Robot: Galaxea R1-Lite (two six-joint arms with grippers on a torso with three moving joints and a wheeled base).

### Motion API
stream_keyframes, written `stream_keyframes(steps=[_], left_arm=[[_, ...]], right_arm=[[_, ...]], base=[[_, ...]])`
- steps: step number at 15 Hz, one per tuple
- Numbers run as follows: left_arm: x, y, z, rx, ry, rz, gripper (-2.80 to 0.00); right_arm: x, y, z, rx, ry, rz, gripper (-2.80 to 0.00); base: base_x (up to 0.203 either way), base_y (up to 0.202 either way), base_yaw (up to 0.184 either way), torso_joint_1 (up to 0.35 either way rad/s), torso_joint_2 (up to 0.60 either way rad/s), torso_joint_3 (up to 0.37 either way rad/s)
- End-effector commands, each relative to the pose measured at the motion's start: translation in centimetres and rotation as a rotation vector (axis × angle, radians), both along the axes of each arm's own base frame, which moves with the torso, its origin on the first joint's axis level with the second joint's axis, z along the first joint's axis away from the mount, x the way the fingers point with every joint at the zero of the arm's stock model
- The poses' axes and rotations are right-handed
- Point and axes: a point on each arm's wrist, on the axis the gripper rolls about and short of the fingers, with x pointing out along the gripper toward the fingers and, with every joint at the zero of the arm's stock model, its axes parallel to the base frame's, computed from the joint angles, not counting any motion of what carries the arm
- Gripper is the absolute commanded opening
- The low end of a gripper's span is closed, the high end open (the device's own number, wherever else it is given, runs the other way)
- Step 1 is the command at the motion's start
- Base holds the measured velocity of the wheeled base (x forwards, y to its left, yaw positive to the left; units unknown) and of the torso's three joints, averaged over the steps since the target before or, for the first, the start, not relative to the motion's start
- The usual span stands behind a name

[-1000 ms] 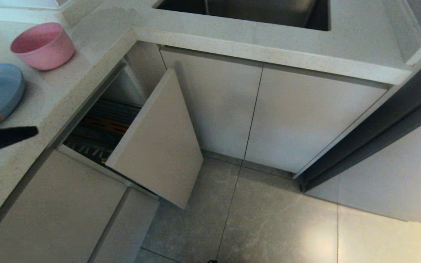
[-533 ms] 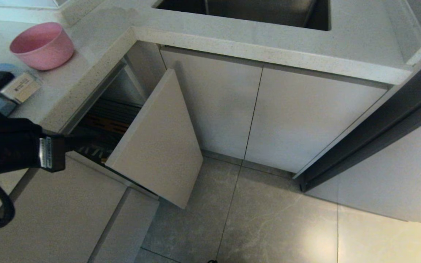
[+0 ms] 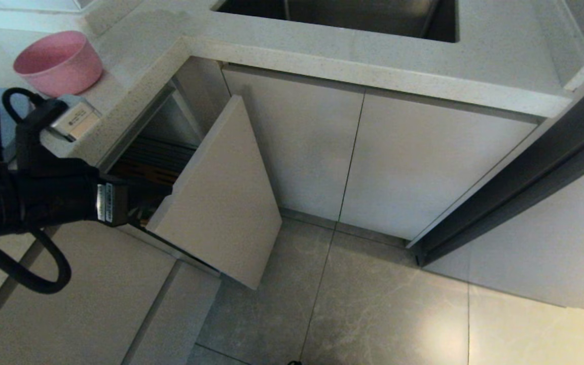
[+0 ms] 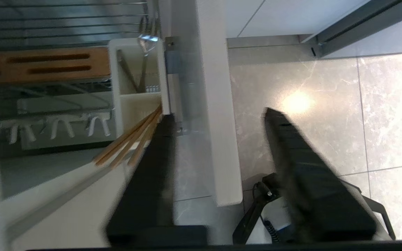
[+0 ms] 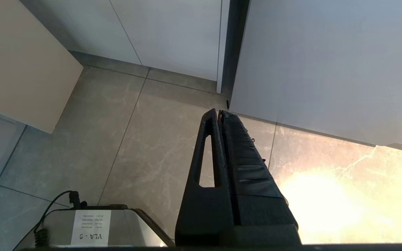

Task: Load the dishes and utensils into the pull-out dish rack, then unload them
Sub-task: Open the cupboard

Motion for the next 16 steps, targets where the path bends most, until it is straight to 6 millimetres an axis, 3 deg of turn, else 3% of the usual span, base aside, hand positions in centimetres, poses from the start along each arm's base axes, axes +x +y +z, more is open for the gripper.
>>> stream_keyframes(steps=[1, 6, 16], left_arm=[[0.7, -0.4, -0.5, 0.003, 0.022, -0.014, 0.00], [2.4, -1.6, -1.5, -0.001, 0.038, -0.051, 0.00], [3.4, -3.7, -2.6, -0.009, 0.067, -0.118, 0.00]], right_arm=[[0.0, 0.0, 0.0, 0.000, -0.001, 0.000, -2.80], [0.0, 0.0, 0.0, 0.001, -0.001, 0.000, -2.80], [0.0, 0.0, 0.0, 0.000, -0.001, 0.000, -2.80]], base=[[0.000, 0.000, 0.000, 0.000, 0.00, 0.000], [0.000, 0.000, 0.000, 0.000, 0.00, 0.000], [0.000, 0.000, 0.000, 0.000, 0.00, 0.000]])
